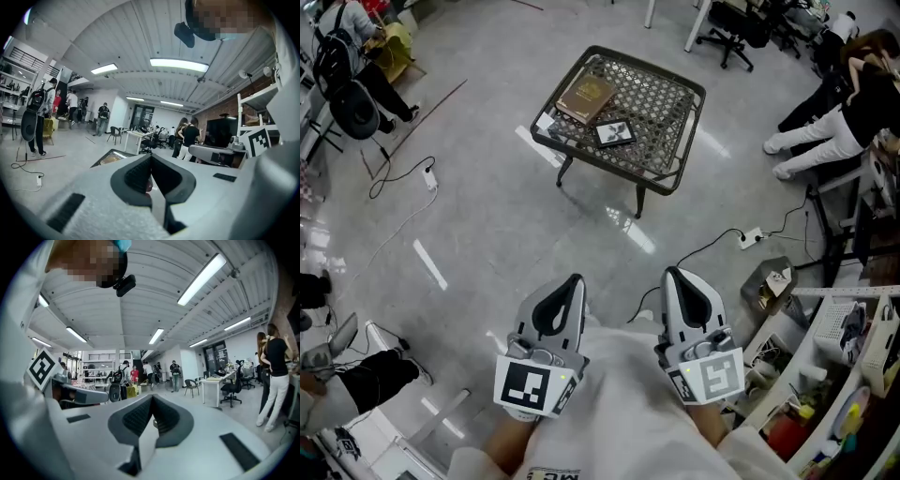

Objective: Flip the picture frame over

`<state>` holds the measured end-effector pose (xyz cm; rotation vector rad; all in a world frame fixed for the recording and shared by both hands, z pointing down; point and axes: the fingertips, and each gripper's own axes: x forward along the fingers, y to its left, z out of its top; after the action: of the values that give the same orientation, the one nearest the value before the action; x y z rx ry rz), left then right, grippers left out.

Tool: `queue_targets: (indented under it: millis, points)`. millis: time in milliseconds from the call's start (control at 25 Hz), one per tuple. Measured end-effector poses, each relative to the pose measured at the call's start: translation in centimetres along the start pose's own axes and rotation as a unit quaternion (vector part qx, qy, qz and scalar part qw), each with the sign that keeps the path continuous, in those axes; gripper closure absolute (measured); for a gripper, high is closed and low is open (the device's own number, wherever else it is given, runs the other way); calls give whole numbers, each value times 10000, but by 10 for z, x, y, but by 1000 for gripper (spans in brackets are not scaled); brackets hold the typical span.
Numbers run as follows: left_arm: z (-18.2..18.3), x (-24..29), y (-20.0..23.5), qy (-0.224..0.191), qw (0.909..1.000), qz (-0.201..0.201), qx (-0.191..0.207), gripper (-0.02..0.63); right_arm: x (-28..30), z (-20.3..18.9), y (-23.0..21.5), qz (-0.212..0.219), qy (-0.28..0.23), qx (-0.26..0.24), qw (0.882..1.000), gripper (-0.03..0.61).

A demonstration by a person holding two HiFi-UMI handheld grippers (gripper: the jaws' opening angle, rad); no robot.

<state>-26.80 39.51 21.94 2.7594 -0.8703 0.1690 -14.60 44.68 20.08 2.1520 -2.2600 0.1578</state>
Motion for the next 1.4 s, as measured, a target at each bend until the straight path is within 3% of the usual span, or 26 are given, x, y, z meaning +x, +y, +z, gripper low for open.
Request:
queue_targets:
  millis: [280, 720, 960, 1400]
  points:
    - [-6, -14, 43, 101, 9997, 39, -203, 597, 29, -10, 16, -108, 178, 94, 9997, 563]
    - [-13, 16, 99, 340, 9971, 425, -532, 597, 113, -24, 20, 432, 567, 24, 9975, 563]
    - [10, 91, 129, 368, 9962, 599, -506, 597, 191, -36, -23, 760, 752, 141, 9942, 563]
    - [75, 283, 158, 378, 9971, 638, -185, 597, 337, 7, -155, 1138, 407, -51, 9927, 563]
